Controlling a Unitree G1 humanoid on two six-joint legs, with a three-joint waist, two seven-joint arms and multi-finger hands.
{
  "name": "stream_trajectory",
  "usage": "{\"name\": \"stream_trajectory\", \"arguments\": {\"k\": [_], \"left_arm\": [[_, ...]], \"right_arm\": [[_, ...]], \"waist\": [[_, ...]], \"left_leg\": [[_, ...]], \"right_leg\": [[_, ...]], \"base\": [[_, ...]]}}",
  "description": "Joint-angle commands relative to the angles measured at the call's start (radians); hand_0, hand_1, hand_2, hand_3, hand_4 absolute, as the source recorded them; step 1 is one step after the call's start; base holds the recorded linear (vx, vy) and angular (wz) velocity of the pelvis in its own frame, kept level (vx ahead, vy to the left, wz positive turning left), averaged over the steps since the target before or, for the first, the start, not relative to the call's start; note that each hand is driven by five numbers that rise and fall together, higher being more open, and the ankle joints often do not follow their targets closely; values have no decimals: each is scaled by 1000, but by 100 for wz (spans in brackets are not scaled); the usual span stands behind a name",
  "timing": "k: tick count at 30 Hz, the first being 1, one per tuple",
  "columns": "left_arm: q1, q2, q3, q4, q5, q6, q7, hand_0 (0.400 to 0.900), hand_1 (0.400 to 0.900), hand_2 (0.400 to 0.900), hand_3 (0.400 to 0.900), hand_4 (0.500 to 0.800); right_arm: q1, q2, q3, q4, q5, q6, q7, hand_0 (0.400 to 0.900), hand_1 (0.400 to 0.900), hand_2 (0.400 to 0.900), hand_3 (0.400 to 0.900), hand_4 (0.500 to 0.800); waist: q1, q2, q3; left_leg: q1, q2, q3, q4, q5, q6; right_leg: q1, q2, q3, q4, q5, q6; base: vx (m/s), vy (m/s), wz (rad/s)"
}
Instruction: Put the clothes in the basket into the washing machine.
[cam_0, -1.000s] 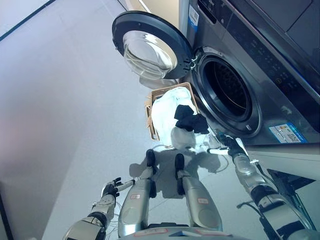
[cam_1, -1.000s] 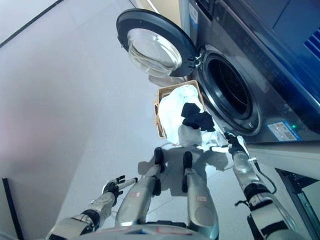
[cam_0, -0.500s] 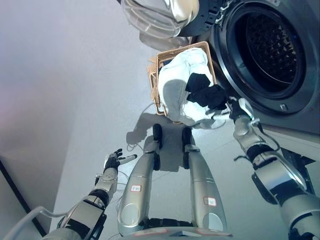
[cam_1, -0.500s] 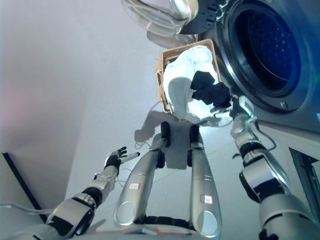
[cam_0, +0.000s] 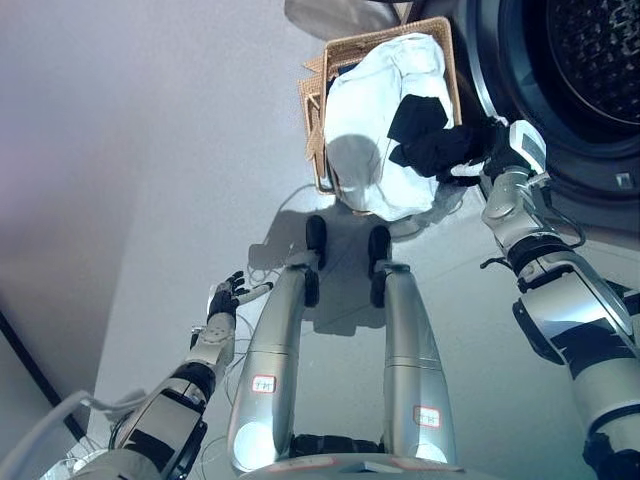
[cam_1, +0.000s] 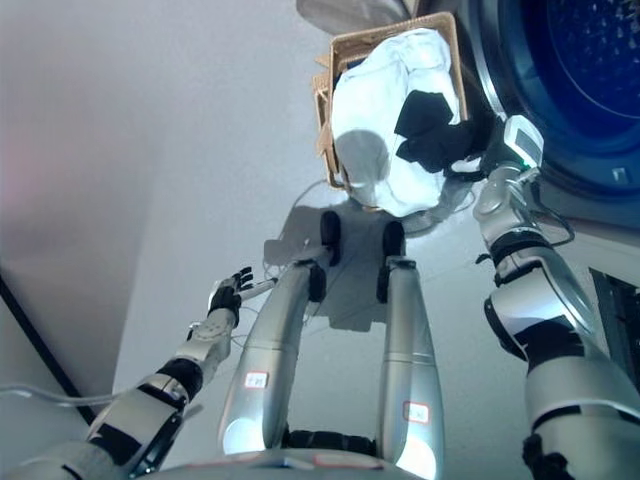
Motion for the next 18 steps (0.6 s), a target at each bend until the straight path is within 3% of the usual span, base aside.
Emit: {"name": "stream_trajectory", "arguments": {"k": [1,12,13,14,18], "left_arm": [[87,19,2,-42,-51,-13,19,900,900,900,900,800],[100,-8,-25,-23,-67,-9,13,900,900,900,900,800],[100,-8,-25,-23,-67,-9,13,900,900,900,900,800],[98,-10,-30,-23,-64,-12,17,900,900,900,900,800],[88,-14,-35,-18,-59,-17,29,900,900,900,900,800]], "right_arm": [[23,-97,9,-102,41,-43,-40,900,900,900,900,800],[-34,-72,62,-31,19,-28,5,900,900,900,900,800],[-34,-72,62,-31,19,-28,5,455,455,455,455,533],[-36,-71,66,-22,9,-24,4,400,400,400,400,500],[-37,-66,72,-2,-10,-15,-12,400,400,400,400,500]], "waist": [[28,55,-27],[51,55,-47],[51,55,-46],[51,52,-48],[50,46,-47]], "left_leg": [[-85,-21,16,140,-130,-31],[-197,-38,20,226,-133,-32],[-196,-38,20,225,-133,-32],[-197,-39,16,222,-131,-32],[-183,-39,12,203,-126,-34]], "right_leg": [[-69,24,21,103,-74,26],[-193,10,8,208,-96,23],[-192,10,8,208,-96,23],[-193,10,7,204,-95,22],[-178,7,2,188,-90,23]], "base": [[-22,-51,20],[-15,-19,8],[-22,-9,8],[0,0,0],[0,0,0]]}}
